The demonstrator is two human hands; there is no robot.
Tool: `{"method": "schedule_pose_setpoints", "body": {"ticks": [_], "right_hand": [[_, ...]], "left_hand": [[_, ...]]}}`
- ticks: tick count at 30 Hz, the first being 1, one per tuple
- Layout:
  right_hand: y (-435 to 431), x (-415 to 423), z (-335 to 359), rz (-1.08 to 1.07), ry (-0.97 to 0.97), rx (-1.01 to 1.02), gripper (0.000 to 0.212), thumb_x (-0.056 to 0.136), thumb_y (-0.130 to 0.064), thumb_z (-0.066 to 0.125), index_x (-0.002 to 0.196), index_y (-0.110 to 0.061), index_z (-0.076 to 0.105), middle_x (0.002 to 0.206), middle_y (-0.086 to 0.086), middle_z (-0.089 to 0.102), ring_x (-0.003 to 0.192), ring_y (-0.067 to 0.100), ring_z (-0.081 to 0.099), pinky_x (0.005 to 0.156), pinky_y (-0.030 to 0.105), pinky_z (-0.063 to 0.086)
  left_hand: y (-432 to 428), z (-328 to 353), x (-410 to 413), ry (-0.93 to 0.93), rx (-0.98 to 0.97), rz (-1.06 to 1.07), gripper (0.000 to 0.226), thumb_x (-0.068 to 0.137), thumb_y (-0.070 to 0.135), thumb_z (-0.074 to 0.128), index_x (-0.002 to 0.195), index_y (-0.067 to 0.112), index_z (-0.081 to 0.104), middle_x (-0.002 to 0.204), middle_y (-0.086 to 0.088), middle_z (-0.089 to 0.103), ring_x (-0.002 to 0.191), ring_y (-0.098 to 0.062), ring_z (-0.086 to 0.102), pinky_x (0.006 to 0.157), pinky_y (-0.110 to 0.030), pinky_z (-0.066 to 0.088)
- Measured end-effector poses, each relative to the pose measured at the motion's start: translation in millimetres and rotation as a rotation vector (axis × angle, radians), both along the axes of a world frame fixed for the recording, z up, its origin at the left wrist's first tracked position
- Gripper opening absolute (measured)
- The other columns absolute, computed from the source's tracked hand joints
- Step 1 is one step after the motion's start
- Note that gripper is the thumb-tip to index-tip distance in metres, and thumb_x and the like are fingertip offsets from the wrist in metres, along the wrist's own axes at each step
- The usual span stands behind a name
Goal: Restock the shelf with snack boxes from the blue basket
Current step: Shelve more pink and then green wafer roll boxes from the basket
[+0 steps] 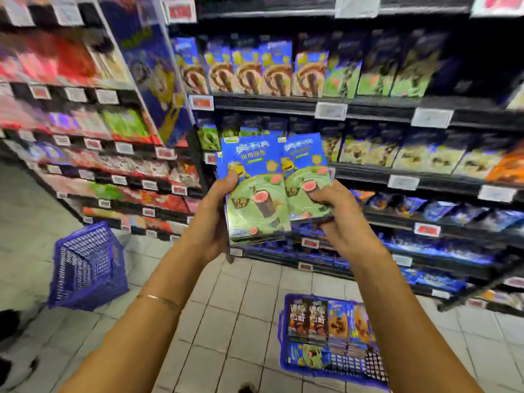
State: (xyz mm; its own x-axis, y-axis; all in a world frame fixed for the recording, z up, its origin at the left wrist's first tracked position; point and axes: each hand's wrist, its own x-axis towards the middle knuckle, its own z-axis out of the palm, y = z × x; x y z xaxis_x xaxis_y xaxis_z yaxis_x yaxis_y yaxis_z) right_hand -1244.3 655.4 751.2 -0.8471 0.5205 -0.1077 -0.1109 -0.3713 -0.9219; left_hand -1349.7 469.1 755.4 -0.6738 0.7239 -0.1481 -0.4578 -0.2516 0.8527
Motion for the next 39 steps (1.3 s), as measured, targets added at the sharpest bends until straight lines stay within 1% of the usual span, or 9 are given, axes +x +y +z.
{"method": "schedule_pose_setpoints", "body": {"ticks": [3, 8, 12, 15, 21, 24, 27, 34, 39], "right_hand": [[3.5, -34.9, 36.1, 0.001, 0.05, 0.067, 0.029, 0.086, -0.012, 0.063, 0.114, -0.006, 0.065, 0.102, 0.007, 0.073, 0.093, 0.025, 0.068, 0.075, 0.035, 0.051], [8.6, -86.1, 85.4, -0.067, 0.113, 0.157, 0.023, 0.095, -0.011, 0.056, 0.117, -0.008, 0.063, 0.095, 0.0, 0.074, 0.078, 0.012, 0.069, 0.058, 0.023, 0.049], [22.0, -117.8, 119.2, -0.096, 0.146, 0.254, 0.023, 0.096, -0.003, 0.055, 0.116, -0.006, 0.064, 0.104, 0.011, 0.069, 0.093, 0.027, 0.063, 0.072, 0.035, 0.046], [35.8, -147.4, 144.5, -0.097, 0.152, 0.315, 0.022, 0.094, -0.003, 0.059, 0.116, -0.008, 0.062, 0.104, 0.014, 0.064, 0.095, 0.028, 0.057, 0.076, 0.038, 0.044], [70.5, -227.3, 191.4, -0.047, 0.194, 0.498, 0.017, 0.093, -0.006, 0.062, 0.109, -0.012, 0.061, 0.081, 0.0, 0.071, 0.058, 0.007, 0.063, 0.045, 0.017, 0.042], [91.8, -256.3, 199.8, -0.059, 0.236, 0.468, 0.02, 0.092, -0.005, 0.062, 0.112, -0.01, 0.062, 0.095, 0.006, 0.072, 0.078, 0.018, 0.068, 0.062, 0.028, 0.049], [120.9, -267.0, 203.1, -0.089, 0.267, 0.449, 0.025, 0.088, -0.01, 0.066, 0.113, -0.011, 0.064, 0.093, 0.002, 0.073, 0.079, 0.016, 0.067, 0.063, 0.027, 0.049], [162.2, -249.1, 216.4, -0.273, 0.262, 0.531, 0.046, 0.074, -0.025, 0.064, 0.116, -0.008, 0.06, 0.092, 0.007, 0.063, 0.085, 0.024, 0.055, 0.077, 0.042, 0.039], [169.5, -224.2, 220.8, -0.391, 0.196, 0.569, 0.049, 0.073, -0.027, 0.064, 0.117, -0.007, 0.059, 0.1, 0.013, 0.063, 0.091, 0.028, 0.055, 0.08, 0.045, 0.039]], "left_hand": [[2.6, 31.5, -33.2, 0.073, 0.076, 0.012, 0.065, 0.072, 0.046, 0.087, 0.128, 0.016, 0.075, 0.135, -0.014, 0.071, 0.119, -0.032, 0.071, 0.102, -0.05, 0.058], [9.8, 75.3, -91.3, 0.146, 0.094, 0.056, 0.05, 0.088, 0.045, 0.058, 0.129, 0.019, 0.072, 0.129, -0.01, 0.075, 0.11, -0.029, 0.075, 0.093, -0.046, 0.059], [23.6, 108.1, -136.0, 0.203, 0.084, 0.019, 0.06, 0.084, 0.047, 0.06, 0.133, 0.014, 0.07, 0.119, -0.01, 0.079, 0.1, -0.027, 0.078, 0.084, -0.039, 0.063], [38.2, 127.2, -172.6, 0.258, 0.127, 0.016, 0.044, 0.085, 0.043, 0.06, 0.114, 0.017, 0.079, 0.108, -0.008, 0.081, 0.092, -0.023, 0.079, 0.076, -0.035, 0.064], [67.9, 159.0, -245.9, 0.294, 0.209, 0.065, 0.055, 0.086, 0.045, 0.058, 0.13, 0.014, 0.071, 0.118, -0.01, 0.078, 0.097, -0.025, 0.077, 0.083, -0.038, 0.062], [86.4, 174.9, -272.4, 0.316, 0.24, 0.044, 0.047, 0.087, 0.046, 0.054, 0.115, 0.019, 0.081, 0.11, -0.006, 0.081, 0.09, -0.023, 0.079, 0.074, -0.036, 0.064], [116.2, 190.1, -288.9, 0.379, 0.239, -0.042, 0.043, 0.087, 0.047, 0.051, 0.095, 0.023, 0.087, 0.101, -0.002, 0.082, 0.086, -0.019, 0.08, 0.073, -0.033, 0.065], [177.2, 210.5, -293.8, 0.493, 0.327, -0.234, 0.016, 0.082, 0.04, 0.071, 0.084, 0.03, 0.084, 0.094, 0.007, 0.082, 0.086, -0.013, 0.078, 0.078, -0.03, 0.064], [205.6, 210.1, -287.8, 0.462, 0.414, -0.358, 0.029, 0.072, 0.041, 0.083, 0.094, 0.023, 0.083, 0.099, -0.001, 0.082, 0.09, -0.018, 0.077, 0.081, -0.03, 0.063]]}}
